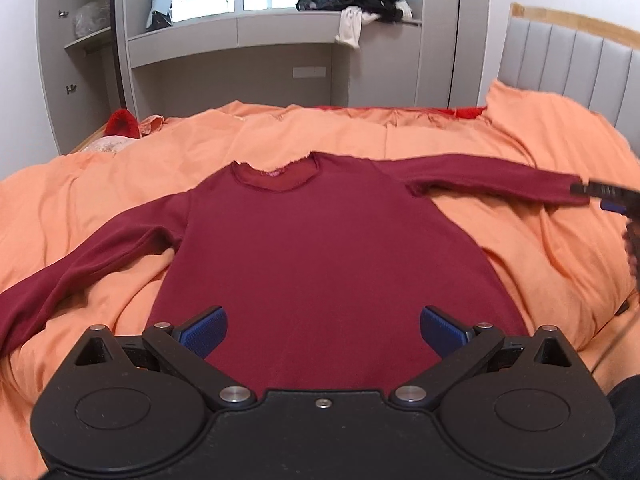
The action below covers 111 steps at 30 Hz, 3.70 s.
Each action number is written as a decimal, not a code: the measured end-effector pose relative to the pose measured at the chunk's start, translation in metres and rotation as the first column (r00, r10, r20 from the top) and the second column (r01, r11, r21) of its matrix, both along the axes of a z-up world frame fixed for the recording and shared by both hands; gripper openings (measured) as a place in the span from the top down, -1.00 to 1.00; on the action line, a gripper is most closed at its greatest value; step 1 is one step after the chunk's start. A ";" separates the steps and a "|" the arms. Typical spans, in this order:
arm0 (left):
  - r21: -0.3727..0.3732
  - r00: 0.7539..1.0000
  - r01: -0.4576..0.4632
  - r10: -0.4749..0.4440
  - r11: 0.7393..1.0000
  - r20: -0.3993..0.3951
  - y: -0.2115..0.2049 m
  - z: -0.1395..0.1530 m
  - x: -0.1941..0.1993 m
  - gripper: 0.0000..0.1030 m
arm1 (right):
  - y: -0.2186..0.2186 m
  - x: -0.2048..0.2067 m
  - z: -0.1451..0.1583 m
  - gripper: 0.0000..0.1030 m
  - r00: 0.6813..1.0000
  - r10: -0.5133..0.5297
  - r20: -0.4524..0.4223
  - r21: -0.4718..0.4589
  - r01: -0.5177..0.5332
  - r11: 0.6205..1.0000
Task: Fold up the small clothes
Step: 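Grasp the cuff of one dark red sleeve with the right tool, then carry the held sleeve across the shirt body with the right tool, release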
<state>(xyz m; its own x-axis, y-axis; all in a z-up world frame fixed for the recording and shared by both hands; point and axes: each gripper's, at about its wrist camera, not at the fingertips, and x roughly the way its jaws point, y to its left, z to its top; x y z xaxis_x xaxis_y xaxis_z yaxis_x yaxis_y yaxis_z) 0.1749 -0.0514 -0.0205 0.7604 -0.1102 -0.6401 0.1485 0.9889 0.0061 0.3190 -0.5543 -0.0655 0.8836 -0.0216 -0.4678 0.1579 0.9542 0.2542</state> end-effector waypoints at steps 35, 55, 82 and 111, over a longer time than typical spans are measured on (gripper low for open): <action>-0.001 0.986 -0.141 0.141 0.990 0.090 0.053 0.001 0.080 -0.99 | 0.005 0.126 0.014 0.89 0.983 0.017 0.181 0.009 -0.019 1.000; -0.080 0.856 -0.485 0.491 0.871 0.159 0.229 -0.004 0.021 -0.99 | 0.548 0.176 0.022 0.89 0.820 0.572 -0.007 -0.318 -0.544 0.776; -0.133 0.832 -0.524 0.539 0.841 0.133 0.260 -0.011 0.013 -0.99 | 0.580 0.177 -0.033 0.25 0.689 0.691 -0.218 -0.351 -0.716 0.603; -0.137 0.725 -0.645 0.659 0.752 0.199 0.275 -0.003 0.000 -0.99 | 0.600 0.094 -0.027 0.07 0.617 0.783 -0.080 -0.457 -0.720 0.521</action>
<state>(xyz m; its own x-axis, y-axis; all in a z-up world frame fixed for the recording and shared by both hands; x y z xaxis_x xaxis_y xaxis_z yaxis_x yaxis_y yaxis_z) 0.1746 0.2237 -0.0239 0.7764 0.4367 -0.4545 -0.5317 0.8410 -0.1003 0.4129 0.0454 -0.0925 0.7090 0.5210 -0.4753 -0.6702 0.7076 -0.2239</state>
